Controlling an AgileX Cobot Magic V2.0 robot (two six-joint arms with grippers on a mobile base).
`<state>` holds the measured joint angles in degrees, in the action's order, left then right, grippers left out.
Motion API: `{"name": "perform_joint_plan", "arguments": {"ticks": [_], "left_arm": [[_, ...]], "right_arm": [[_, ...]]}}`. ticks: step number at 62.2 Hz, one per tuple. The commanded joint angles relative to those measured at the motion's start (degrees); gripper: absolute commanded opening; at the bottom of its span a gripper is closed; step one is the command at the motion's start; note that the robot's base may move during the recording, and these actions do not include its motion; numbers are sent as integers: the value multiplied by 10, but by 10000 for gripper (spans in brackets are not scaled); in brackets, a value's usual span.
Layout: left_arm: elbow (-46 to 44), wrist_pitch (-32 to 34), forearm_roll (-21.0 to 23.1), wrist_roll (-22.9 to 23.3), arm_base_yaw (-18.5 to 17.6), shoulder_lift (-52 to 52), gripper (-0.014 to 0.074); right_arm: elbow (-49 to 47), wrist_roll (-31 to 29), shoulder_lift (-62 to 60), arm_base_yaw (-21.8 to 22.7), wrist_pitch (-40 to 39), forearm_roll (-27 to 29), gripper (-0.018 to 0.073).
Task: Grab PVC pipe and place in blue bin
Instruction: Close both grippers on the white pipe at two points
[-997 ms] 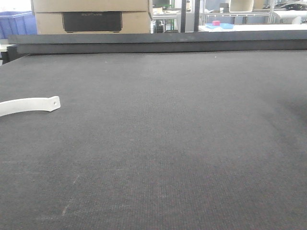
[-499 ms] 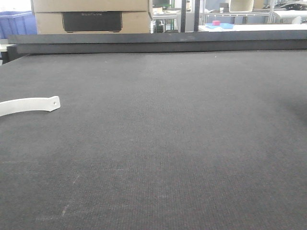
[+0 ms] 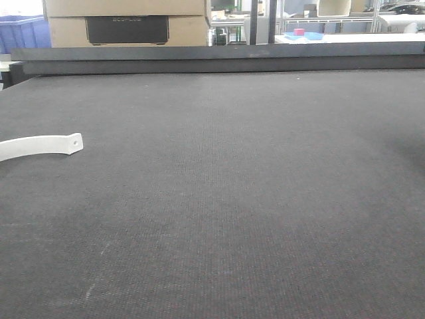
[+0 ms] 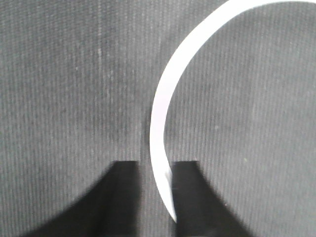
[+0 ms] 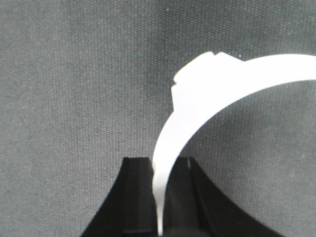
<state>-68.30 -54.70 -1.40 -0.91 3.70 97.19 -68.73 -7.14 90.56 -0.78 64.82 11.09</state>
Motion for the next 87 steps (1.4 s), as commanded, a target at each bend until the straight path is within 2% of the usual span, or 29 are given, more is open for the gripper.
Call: {"name": "perform_joint_plan", "arguments": {"ticks": [1, 12, 52, 59, 68, 87], "left_arm": [[-6, 11, 4, 3, -2, 1, 228], [-6, 35, 7, 3, -2, 2, 221], [-22, 10, 8, 3, -2, 52, 217], [-33, 0, 8, 3, -2, 52, 121], [-35, -3, 8, 3, -2, 53, -115], [-39, -20, 8, 3, -2, 53, -111]], "right_arm": [[-1, -4, -6, 0, 2, -2, -169], [-1, -5, -6, 0, 2, -2, -169], [-1, -5, -6, 0, 3, -2, -169], [-1, -5, -6, 0, 3, -2, -169], [-1, -5, -6, 0, -1, -2, -169], [-1, -5, -6, 0, -1, -2, -169]]}}
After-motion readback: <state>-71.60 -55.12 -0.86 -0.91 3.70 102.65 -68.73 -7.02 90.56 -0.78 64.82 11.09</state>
